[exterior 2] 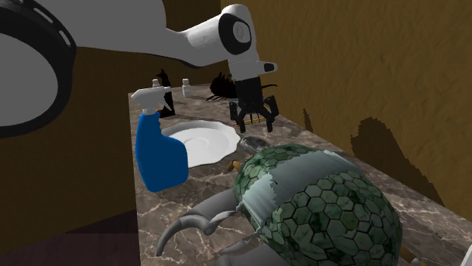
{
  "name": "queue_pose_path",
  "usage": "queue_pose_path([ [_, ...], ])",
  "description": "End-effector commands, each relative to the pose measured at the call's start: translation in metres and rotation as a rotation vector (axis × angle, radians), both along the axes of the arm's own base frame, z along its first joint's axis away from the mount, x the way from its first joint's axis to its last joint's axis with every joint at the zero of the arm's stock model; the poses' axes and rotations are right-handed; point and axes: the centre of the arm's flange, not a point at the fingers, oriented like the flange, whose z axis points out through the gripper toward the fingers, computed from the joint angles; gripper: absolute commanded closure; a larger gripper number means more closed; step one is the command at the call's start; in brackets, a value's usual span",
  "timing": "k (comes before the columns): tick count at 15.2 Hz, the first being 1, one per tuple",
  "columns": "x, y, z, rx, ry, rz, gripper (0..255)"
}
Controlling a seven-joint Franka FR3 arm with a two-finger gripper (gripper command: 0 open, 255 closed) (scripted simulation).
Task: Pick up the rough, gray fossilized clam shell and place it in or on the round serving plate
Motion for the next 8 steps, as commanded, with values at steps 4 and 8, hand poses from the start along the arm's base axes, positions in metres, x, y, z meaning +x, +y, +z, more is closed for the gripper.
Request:
queue_pose_path([
  [4, 0.0000, 0.0000, 0.0000, 0.000, 0.000, 0.000, 255],
  [8, 0.0000, 0.0000, 0.0000, 0.000, 0.000, 0.000, 255],
])
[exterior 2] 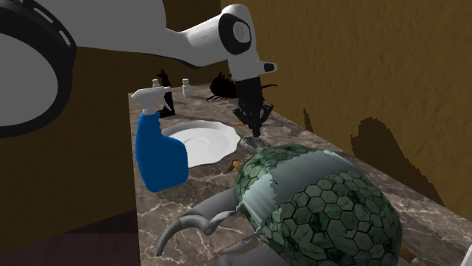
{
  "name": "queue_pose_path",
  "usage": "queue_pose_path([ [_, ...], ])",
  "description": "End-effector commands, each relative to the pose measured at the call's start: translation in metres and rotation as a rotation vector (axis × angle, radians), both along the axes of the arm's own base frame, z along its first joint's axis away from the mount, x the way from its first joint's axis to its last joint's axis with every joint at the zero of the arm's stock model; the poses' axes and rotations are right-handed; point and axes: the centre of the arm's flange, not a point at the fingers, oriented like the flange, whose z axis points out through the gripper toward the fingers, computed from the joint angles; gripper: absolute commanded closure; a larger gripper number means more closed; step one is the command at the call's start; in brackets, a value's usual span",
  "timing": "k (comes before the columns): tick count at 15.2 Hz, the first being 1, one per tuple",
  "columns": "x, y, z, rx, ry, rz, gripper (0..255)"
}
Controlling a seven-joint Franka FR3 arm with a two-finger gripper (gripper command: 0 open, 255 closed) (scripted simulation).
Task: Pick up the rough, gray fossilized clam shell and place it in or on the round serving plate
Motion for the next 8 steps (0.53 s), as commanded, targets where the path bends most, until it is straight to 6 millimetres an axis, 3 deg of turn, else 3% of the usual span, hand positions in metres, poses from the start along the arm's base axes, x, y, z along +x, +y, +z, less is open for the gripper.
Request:
queue_pose_path([
  [1, 0.000, 0.000, 0.000, 0.000, 0.000, 0.000, 255],
  [3, 0.000, 0.000, 0.000, 0.000, 0.000, 0.000, 255],
  [4, 0.000, 0.000, 0.000, 0.000, 0.000, 0.000, 0],
  [7, -0.046, -0.027, 0.017, 0.276, -0.061, 0.065, 0],
  [8, -0.047, -0.028, 0.017, 0.282, -0.062, 0.066, 0],
])
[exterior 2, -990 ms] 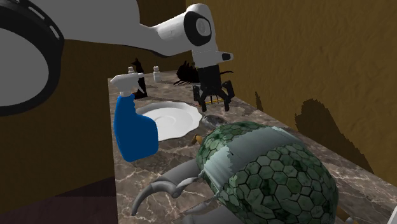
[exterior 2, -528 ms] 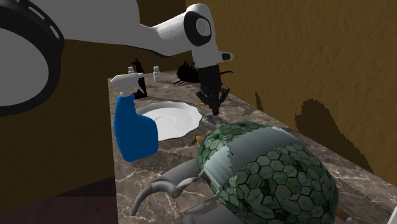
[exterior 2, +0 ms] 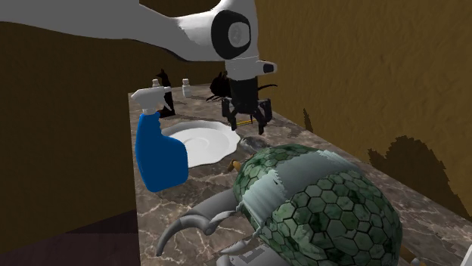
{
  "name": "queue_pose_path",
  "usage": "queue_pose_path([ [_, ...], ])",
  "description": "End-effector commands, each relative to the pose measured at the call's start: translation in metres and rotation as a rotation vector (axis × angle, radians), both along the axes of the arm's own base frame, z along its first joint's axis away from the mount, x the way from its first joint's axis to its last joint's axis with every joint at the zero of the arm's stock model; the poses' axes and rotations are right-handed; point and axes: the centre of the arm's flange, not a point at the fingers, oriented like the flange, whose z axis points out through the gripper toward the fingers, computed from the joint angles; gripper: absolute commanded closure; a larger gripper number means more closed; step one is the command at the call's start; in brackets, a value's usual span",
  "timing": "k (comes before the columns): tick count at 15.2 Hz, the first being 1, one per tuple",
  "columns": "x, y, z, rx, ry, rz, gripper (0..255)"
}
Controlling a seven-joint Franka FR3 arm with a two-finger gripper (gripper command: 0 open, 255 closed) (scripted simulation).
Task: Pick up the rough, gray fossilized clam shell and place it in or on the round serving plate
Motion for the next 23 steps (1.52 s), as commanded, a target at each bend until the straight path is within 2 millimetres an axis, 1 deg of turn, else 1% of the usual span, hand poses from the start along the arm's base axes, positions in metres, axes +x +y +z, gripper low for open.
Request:
queue_pose_path([
  [1, -0.009, -0.003, -0.002, 0.051, -0.014, 0.009, 0],
  [6, -0.007, -0.004, -0.029, 0.051, -0.014, 0.009, 0],
  [7, -0.007, -0.004, -0.037, 0.051, -0.014, 0.009, 0],
  [15, -0.007, -0.004, -0.037, 0.051, -0.014, 0.009, 0],
  [16, -0.007, -0.004, -0.037, 0.051, -0.014, 0.009, 255],
  [23, -0.009, -0.002, -0.041, 0.051, -0.014, 0.009, 255],
])
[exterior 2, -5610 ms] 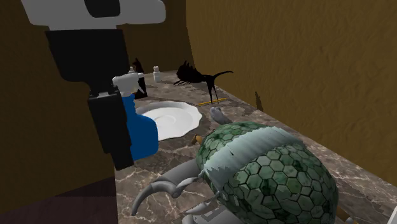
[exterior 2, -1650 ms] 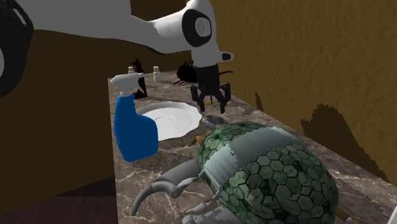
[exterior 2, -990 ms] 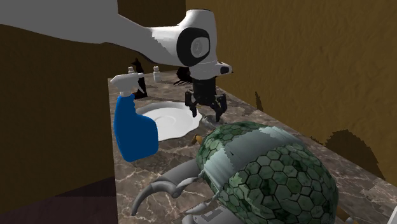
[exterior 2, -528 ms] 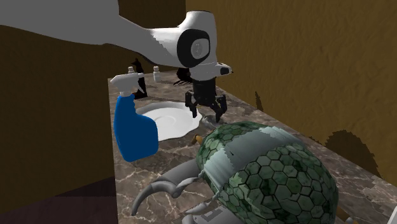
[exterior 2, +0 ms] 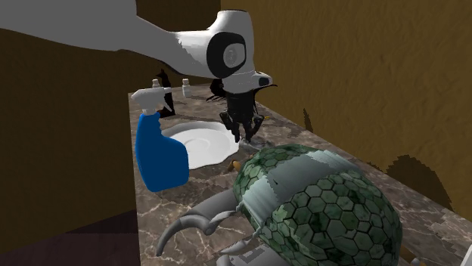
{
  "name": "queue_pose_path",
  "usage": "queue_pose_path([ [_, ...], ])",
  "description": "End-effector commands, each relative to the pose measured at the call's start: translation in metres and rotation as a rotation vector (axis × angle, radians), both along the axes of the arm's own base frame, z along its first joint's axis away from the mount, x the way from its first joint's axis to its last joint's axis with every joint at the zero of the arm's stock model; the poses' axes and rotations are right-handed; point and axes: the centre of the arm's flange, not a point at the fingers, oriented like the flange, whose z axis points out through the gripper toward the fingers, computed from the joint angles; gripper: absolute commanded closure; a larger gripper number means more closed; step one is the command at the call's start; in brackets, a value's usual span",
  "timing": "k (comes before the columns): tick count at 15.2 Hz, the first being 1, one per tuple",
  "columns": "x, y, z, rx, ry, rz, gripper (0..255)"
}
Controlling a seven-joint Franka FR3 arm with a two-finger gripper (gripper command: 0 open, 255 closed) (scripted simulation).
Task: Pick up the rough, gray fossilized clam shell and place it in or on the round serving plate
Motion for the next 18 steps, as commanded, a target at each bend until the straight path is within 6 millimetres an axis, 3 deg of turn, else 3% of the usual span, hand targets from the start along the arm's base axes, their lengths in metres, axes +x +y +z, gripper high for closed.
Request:
queue_pose_path([
  [1, 0.000, -0.006, -0.009, -0.006, 0.016, -0.009, 255],
  [18, 0.003, -0.008, 0.079, -0.007, 0.016, -0.009, 255],
])
